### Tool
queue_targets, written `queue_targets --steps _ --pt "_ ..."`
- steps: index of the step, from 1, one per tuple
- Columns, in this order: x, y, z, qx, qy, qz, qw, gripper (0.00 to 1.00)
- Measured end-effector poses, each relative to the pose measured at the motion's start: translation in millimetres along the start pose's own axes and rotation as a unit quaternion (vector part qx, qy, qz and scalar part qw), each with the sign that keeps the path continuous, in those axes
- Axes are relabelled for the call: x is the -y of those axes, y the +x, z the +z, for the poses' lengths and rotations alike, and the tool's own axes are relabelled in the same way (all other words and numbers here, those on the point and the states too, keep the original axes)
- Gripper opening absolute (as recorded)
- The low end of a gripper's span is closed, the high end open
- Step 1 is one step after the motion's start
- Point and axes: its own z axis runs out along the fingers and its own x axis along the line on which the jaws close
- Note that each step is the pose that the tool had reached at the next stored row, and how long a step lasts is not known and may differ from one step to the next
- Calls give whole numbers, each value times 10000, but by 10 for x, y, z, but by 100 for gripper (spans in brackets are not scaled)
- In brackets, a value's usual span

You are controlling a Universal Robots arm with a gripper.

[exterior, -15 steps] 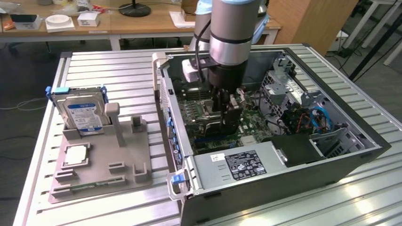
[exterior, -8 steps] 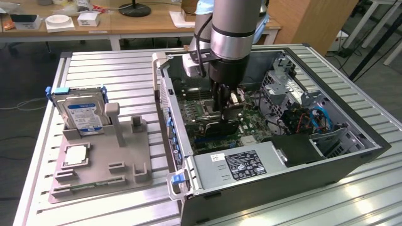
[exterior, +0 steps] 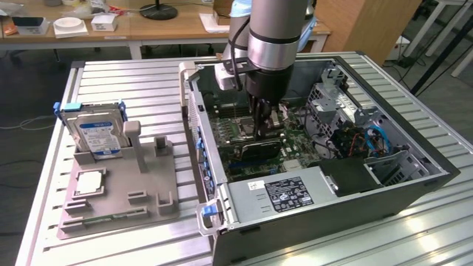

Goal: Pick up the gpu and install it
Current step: 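Insert the gpu into the slot, then press down on the gpu until it lock into place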

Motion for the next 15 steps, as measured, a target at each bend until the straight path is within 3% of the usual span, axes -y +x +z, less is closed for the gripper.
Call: queue_targets --steps 1,3,15 --pt "0 0 0 0 0 1 10000 20" --pt "0 0 0 0 0 2 10000 11" --pt "0 0 0 -1 -1 14 10000 11"
